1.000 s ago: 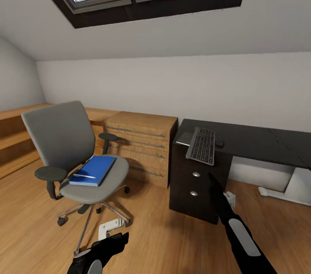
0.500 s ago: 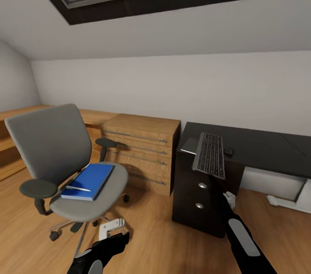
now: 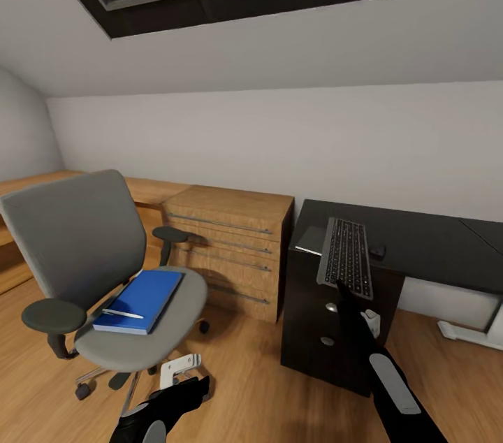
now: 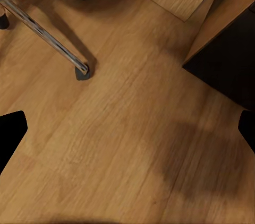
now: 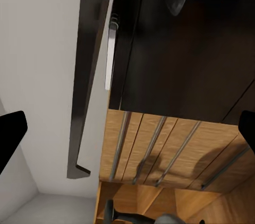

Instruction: In the bedroom, organize the workspace by keeping the computer under the desk, ensuring the monitor is on the desk, placing the keyboard on the desk next to the monitor, placing the mouse on the desk next to the keyboard, moving the folder from the swivel chair onto the desk next to the mouse, stacking the notebook on top of the folder with the pen on top of the notebook, and positioning the swivel chair next to the desk.

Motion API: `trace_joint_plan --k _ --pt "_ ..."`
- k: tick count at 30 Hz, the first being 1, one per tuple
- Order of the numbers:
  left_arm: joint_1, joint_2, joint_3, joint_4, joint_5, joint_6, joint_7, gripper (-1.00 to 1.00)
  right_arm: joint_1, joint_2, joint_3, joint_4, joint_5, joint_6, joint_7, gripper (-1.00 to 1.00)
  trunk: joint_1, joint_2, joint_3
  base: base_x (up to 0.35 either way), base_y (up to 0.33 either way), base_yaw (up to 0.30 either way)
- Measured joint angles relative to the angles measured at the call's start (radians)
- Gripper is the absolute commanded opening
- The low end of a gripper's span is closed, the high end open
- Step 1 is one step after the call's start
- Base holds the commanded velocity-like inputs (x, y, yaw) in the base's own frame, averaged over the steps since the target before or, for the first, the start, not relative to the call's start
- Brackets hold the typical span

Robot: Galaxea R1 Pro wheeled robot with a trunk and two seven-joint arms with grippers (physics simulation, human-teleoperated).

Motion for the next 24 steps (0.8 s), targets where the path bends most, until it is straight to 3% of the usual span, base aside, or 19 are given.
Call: trace_joint_plan --k 4,16,24 --pt "0.000 0.000 0.000 0.000 0.000 0.000 0.000 1.00 0.000 0.000 0.000 0.000 0.000 0.000 0.000 1.00 0.000 0.000 0.000 0.003 0.001 0.000" --pt "0.000 0.000 0.000 0.001 0.000 -0.001 0.001 1.00 0.000 0.000 0.000 0.000 0.000 0.000 -0.001 1.00 -0.046 0.084 0.038 0.000 0.000 0.000" --pt "0.000 0.000 0.000 0.002 0.000 -0.001 0.001 1.00 0.000 -0.001 -0.001 -0.001 0.000 0.000 0.000 1.00 -0.046 0.084 0.038 0.000 0.000 0.000"
